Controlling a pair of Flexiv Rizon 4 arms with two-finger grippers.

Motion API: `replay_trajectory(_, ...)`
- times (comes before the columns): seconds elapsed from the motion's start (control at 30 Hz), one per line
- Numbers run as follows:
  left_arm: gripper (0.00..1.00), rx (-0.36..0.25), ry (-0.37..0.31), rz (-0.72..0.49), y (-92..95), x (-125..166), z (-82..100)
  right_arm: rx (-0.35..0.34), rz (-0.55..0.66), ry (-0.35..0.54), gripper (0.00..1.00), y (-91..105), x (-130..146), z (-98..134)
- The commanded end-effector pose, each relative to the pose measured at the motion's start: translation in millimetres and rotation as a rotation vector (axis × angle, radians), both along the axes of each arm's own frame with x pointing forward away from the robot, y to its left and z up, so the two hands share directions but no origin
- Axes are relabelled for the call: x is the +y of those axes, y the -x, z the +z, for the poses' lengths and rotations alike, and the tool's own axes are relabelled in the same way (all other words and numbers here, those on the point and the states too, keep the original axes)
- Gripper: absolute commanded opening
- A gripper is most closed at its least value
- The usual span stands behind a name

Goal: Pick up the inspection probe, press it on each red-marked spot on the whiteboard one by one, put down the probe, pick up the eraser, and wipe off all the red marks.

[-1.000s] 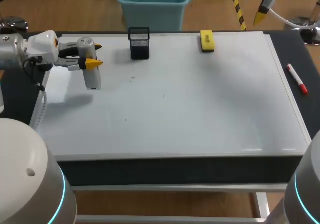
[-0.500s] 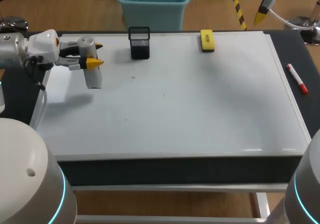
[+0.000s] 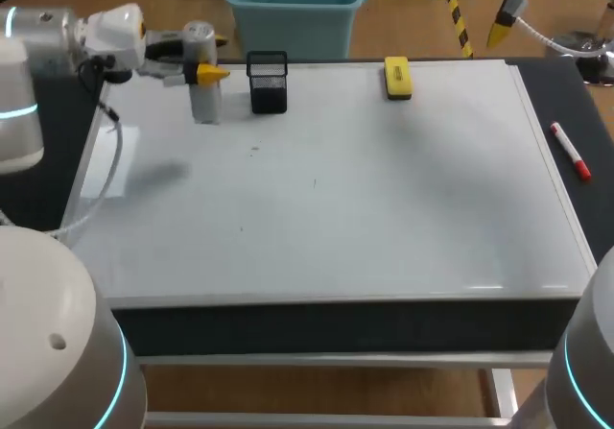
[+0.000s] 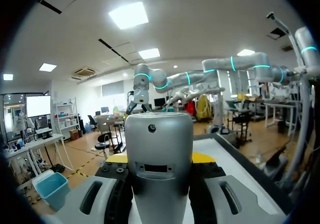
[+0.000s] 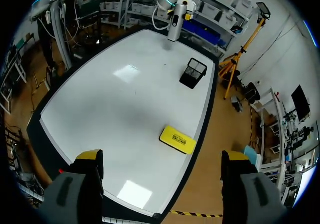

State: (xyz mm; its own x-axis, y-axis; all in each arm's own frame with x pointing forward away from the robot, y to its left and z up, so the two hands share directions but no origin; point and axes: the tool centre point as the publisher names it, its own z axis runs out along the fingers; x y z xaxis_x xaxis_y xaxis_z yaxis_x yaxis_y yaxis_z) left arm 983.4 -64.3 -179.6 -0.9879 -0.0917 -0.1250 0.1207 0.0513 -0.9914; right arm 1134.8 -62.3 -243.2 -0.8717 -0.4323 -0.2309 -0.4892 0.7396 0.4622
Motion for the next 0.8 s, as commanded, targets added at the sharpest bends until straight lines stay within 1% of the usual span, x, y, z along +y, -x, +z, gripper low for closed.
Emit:
replay_trajectory(0.03, 0.00, 0.002, 0.001, -0.044, -31.0, -16.3, 11.2, 0.000, 0.001, 0.004, 1.00, 0.4, -0.5, 0.8)
replay_trajectory(0.1, 0.00, -0.004, 0.006, -0.050, -41.4, -24.0, 15.9, 0.000, 0.001, 0.004, 1.00, 0.4, -0.5, 0.8)
replay_trajectory(0.17, 0.00, 0.001, 0.009, -0.048, -57.0, -30.9, 18.9, 0.000, 0.001, 0.004, 1.00, 0.4, -0.5, 0.8)
replay_trajectory(0.27, 0.00, 0.007, 0.012, -0.042, -72.3, -38.9, 23.3, 0.000, 0.001, 0.004, 1.00, 0.4, -0.5, 0.8)
replay_trajectory(0.33, 0.00, 0.008, 0.010, -0.034, -87.3, -45.7, 26.0, 0.000, 0.001, 0.004, 1.00, 0.4, -0.5, 0.8)
replay_trajectory(0.47, 0.00, 0.004, 0.019, -0.032, -107.6, -56.3, 29.4, 0.000, 0.001, 0.004, 1.00, 0.4, -0.5, 0.8)
replay_trajectory(0.67, 0.00, 0.007, 0.022, -0.047, -126.6, -74.2, 25.3, 0.000, 0.001, 0.004, 1.00, 0.4, -0.5, 0.8)
replay_trajectory(0.8, 0.00, 0.011, 0.021, -0.050, -133.7, -82.0, 20.9, 0.000, 0.001, 0.004, 1.00, 0.4, -0.5, 0.8)
